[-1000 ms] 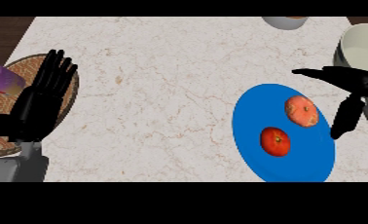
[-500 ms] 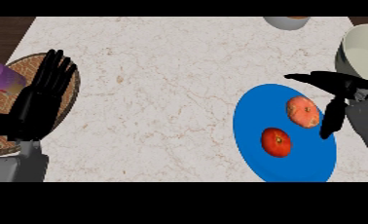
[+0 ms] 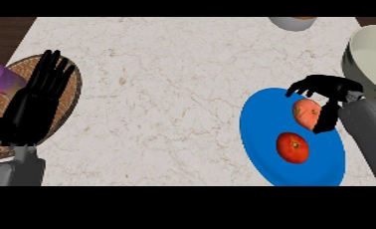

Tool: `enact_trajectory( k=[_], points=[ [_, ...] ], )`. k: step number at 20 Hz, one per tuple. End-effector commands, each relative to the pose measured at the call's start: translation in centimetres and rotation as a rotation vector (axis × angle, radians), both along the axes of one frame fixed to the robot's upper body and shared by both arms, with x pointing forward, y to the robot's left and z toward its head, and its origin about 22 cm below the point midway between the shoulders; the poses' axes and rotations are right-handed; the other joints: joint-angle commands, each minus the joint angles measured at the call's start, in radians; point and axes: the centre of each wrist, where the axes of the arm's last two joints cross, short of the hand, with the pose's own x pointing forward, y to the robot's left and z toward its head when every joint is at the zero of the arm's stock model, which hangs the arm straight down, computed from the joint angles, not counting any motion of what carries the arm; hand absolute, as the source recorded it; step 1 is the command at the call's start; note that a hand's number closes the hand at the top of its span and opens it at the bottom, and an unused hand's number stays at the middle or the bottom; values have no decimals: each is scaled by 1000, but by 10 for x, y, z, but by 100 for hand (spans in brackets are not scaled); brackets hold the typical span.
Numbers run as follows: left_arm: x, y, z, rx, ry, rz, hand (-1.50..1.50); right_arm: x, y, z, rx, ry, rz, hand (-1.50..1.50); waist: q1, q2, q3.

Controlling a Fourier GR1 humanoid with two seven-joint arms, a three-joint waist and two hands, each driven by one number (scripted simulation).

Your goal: Pick the squash from the plate and place it in the bowl

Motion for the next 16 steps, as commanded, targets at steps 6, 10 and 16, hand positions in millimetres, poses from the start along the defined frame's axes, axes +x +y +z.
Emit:
enact_trajectory(
  k=[6,10,16],
  points=[
    [-9,1,-3,9,12,-12,0,1,14,-8,-60,-55,171,150,0,1,1],
    [5,-24,-2,16,-18,7,0,-5,9,3,-50,-92,194,150,-7,-1,1],
    [-3,-1,-17,10,12,53,0,-44,-30,8,3,-211,356,150,-35,-5,1]
  ],
)
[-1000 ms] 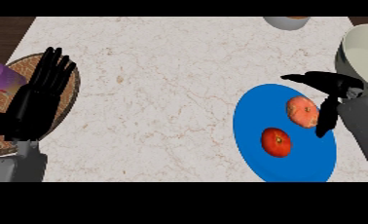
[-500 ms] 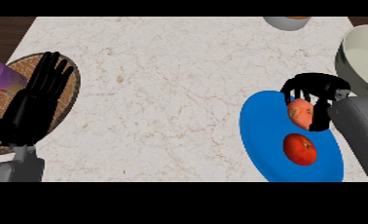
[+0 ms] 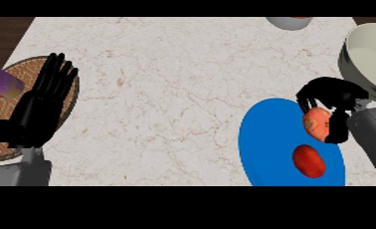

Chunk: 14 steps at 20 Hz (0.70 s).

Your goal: Pick the squash from the plate and place it in the bowl

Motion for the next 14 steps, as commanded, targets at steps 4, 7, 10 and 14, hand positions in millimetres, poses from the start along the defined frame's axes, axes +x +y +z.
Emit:
enact_trajectory(
  k=[4,7,10,14],
  points=[
    [-10,13,-4,-8,8,57,0,-69,-83,33,114,-195,229,150,-64,-14,1],
    [-9,10,-3,5,1,41,0,-92,-115,47,171,-312,203,150,-46,-8,1],
    [-14,17,4,-3,4,13,0,-111,-136,76,213,-389,123,150,-45,-12,-1],
    [-15,-4,-10,2,11,29,0,-123,-156,115,249,-575,0,150,-40,-10,-1]
  ],
)
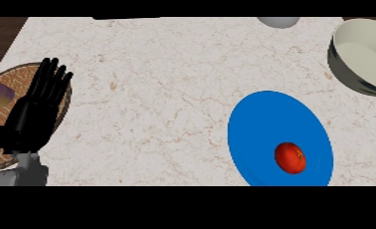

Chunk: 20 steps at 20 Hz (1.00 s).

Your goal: Pick the squash from the plate and place it in the bowl

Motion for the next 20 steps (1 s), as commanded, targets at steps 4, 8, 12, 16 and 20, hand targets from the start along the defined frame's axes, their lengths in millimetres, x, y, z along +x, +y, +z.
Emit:
enact_trajectory(
  k=[4,8,12,16,20],
  points=[
    [5,5,0,-2,-6,-6,0,-31,-37,74,110,-229,-186,150,18,5,-1],
    [18,-6,10,0,-23,-24,0,-40,-48,113,106,-282,-287,150,33,9,0],
    [9,-11,24,5,-19,-60,0,-19,-58,123,198,-303,-380,150,62,12,1],
    [11,-15,-2,-12,-7,-57,0,2,-68,114,265,-327,-459,150,68,16,1],
    [19,-29,3,1,-22,-95,0,29,-80,114,289,-344,-486,150,93,22,2]
  ],
)
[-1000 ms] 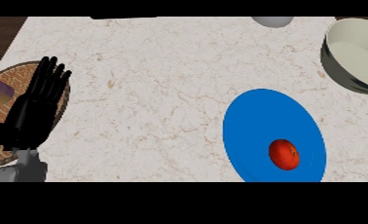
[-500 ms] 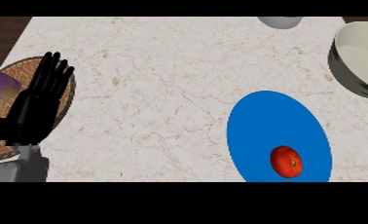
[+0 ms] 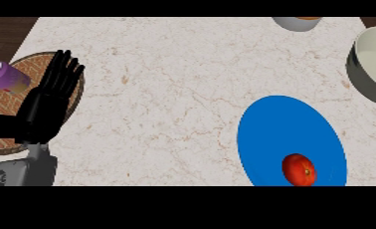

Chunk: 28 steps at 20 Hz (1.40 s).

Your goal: Pick the squash from the plate and place it in the bowl

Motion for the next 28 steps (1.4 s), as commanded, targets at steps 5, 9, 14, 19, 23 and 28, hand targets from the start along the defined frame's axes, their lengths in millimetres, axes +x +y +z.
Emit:
enact_trajectory(
  k=[5,9,14,19,23,28],
  points=[
    [7,-13,6,1,-12,-21,0,50,-8,-21,117,-7,-38,150,25,8,2],
    [26,-6,-1,0,-5,-41,0,91,25,-27,90,-2,-34,150,34,16,1],
    [18,-16,10,12,-22,-43,0,94,18,-61,57,68,-56,150,55,20,4],
    [9,-26,6,-6,-39,-107,0,97,21,-88,84,219,-177,150,88,28,5],
    [16,-29,7,-13,-30,-94,0,99,24,-103,130,373,-89,-150,82,34,7],
    [18,-27,8,-13,-27,-64,0,103,30,-111,297,271,63,-150,55,29,8]
  ],
)
